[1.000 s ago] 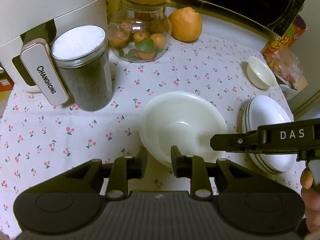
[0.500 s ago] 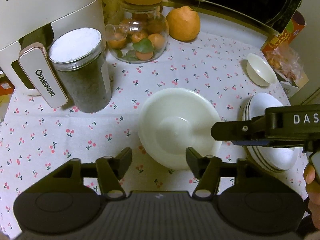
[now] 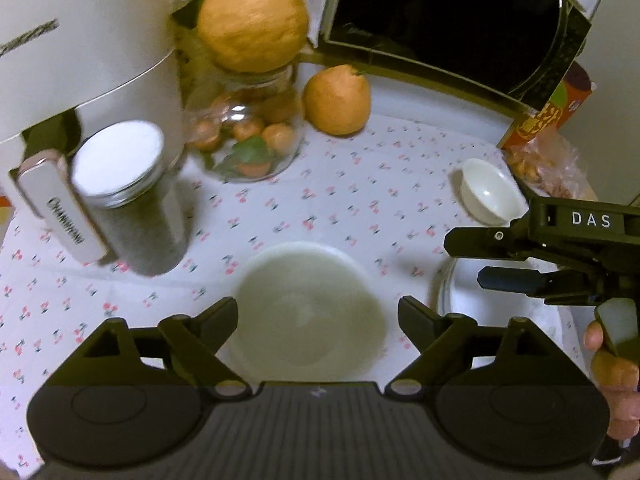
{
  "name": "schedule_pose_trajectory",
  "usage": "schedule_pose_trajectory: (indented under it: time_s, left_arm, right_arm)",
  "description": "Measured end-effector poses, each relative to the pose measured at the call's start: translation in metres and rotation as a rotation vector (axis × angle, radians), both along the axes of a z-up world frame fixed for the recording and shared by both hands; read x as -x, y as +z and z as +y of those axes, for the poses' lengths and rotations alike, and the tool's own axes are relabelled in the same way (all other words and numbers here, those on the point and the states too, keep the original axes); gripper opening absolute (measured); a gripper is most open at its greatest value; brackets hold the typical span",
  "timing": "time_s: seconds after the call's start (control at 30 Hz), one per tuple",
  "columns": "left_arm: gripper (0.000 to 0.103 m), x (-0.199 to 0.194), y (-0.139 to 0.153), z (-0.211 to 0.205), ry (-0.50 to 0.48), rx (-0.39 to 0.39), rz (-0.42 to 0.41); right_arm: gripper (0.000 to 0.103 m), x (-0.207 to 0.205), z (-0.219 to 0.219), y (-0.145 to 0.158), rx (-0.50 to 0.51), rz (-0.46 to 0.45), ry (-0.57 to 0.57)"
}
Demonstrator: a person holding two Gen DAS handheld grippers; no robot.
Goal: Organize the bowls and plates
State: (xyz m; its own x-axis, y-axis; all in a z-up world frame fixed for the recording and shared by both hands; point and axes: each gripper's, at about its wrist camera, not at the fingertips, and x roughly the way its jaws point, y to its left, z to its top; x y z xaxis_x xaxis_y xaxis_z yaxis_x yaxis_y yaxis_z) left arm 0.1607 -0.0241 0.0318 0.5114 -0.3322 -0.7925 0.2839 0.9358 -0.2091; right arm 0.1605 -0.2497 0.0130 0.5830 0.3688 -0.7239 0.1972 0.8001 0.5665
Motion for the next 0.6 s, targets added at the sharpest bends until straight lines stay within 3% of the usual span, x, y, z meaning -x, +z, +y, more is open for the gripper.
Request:
schedule_pose_trajectory:
  time_s: [0.4,0.6]
  left_arm:
    - [0.1,-0.017,0.011,-0.064,-0.007,0.028,-0.065]
    - [0.102,-0.036,0.008,-0.104,-0.009,0.024,-0.082]
  right_arm:
    - [0.074,0.001,-0.073,-0.002,-0.049,-0.031,-0.13]
    - [0.077,-0.003,-0.115,-0.015,-0.131,-0.053,-0.235]
